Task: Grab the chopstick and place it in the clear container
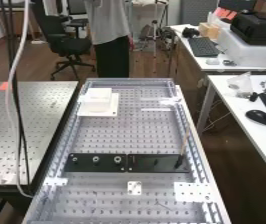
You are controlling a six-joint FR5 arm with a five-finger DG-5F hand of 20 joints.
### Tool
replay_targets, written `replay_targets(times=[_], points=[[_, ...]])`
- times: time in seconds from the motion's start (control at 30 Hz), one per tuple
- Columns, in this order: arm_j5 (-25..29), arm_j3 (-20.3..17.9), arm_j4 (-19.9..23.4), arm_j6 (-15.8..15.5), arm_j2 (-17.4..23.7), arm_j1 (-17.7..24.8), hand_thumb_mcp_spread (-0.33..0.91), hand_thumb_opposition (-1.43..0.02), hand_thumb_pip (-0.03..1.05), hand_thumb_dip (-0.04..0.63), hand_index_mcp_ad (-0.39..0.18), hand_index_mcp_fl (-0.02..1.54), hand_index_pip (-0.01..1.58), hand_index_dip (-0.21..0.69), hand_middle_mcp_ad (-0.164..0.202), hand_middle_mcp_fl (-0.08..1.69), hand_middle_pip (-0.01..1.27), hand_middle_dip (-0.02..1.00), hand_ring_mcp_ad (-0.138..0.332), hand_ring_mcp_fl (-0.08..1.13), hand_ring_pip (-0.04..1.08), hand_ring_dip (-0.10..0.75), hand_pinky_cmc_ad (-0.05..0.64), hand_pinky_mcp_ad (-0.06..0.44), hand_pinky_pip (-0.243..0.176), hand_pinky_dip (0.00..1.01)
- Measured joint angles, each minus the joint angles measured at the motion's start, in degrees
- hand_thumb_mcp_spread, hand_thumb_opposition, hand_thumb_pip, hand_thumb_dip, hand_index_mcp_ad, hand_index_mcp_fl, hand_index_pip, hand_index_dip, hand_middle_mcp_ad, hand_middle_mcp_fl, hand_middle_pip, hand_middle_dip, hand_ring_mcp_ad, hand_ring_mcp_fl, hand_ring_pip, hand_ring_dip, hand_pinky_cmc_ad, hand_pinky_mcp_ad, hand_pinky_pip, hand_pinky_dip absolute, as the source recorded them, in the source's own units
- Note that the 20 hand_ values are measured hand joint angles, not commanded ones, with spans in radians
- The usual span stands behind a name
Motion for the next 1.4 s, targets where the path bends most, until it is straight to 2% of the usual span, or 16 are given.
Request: replay_targets(times=[0.13,0.2,0.3,0.33,0.4,0.53,0.63,0.8,0.9,1.1,1.27,1.4], points=[[-0.16,-2.08,3.34,1.45,0.21,-0.45,0.12,-0.65,0.25,-0.009,0.087,0.01,0.06,-0.058,0.124,0.01,0.12,0.0,0.265,0.05,0.06,-0.049,0.316,0.232,-0.124,0.12],[-0.29,-3.22,5.22,2.37,0.32,-0.68,0.12,-0.65,0.3,-0.01,0.082,0.01,0.07,-0.042,0.12,0.02,0.14,0.0,0.265,0.03,0.06,-0.049,0.328,0.232,-0.12,0.12],[-0.39,-5.47,8.7,4.41,0.48,-1.09,0.13,-0.65,0.33,-0.01,0.072,0.01,0.07,0.002,0.126,0.02,0.14,0.0,0.276,0.02,0.07,-0.049,0.382,0.243,-0.124,0.12],[-0.32,-6.38,10.11,5.3,0.54,-1.23,0.15,-0.65,0.33,-0.01,0.066,0.01,0.07,0.016,0.122,0.02,0.14,0.02,0.276,0.02,0.09,-0.049,0.398,0.265,-0.124,0.13],[-0.1,-7.7,12.02,6.63,0.62,-1.4,0.17,-0.65,0.33,-0.007,0.051,0.01,0.07,0.047,0.122,0.02,0.14,0.03,0.278,0.02,0.09,-0.049,0.417,0.265,-0.124,0.13],[0.85,-10.42,15.42,9.74,0.77,-1.68,0.19,-0.66,0.33,-0.007,0.024,0.01,0.07,0.127,0.122,0.02,0.14,0.09,0.278,0.02,0.09,-0.038,0.415,0.278,-0.12,0.13],[1.97,-12.39,17.45,11.67,0.86,-1.73,0.19,-0.66,0.4,-0.005,0.024,0.01,0.07,0.199,0.126,0.02,0.14,0.13,0.278,0.02,0.08,-0.037,0.415,0.278,-0.124,0.13],[4.14,-15.49,20.88,13.87,1.04,-1.6,0.2,-0.66,0.4,-0.005,-0.003,0.01,0.07,0.265,0.122,0.02,0.14,0.17,0.278,0.02,0.09,-0.026,0.415,0.281,-0.12,0.13],[5.01,-16.85,22.61,15.87,0.98,-1.56,0.2,-0.66,0.4,-0.007,-0.007,0.01,0.07,0.276,0.126,0.04,0.14,0.21,0.278,0.02,0.08,-0.023,0.415,0.281,-0.12,0.13],[7.43,-18.92,26.34,22.93,0.21,-1.47,0.2,-0.66,0.48,0.042,-0.009,0.09,0.07,0.37,0.126,0.15,0.14,0.3,0.278,0.02,0.09,-0.012,0.415,0.281,-0.12,0.13],[10.64,-20.85,30.55,31.71,-1.19,-1.42,0.24,-0.71,0.6,0.112,-0.024,0.13,0.07,0.429,0.126,0.25,0.14,0.45,0.278,0.02,0.09,0.005,0.415,0.281,-0.124,0.13],[12.57,-21.46,31.85,38.0,-2.65,-1.6,0.27,-0.74,0.7,0.19,-0.024,0.15,0.1,0.435,0.126,0.3,0.14,0.54,0.278,0.02,0.09,0.035,0.412,0.279,-0.126,0.13]])
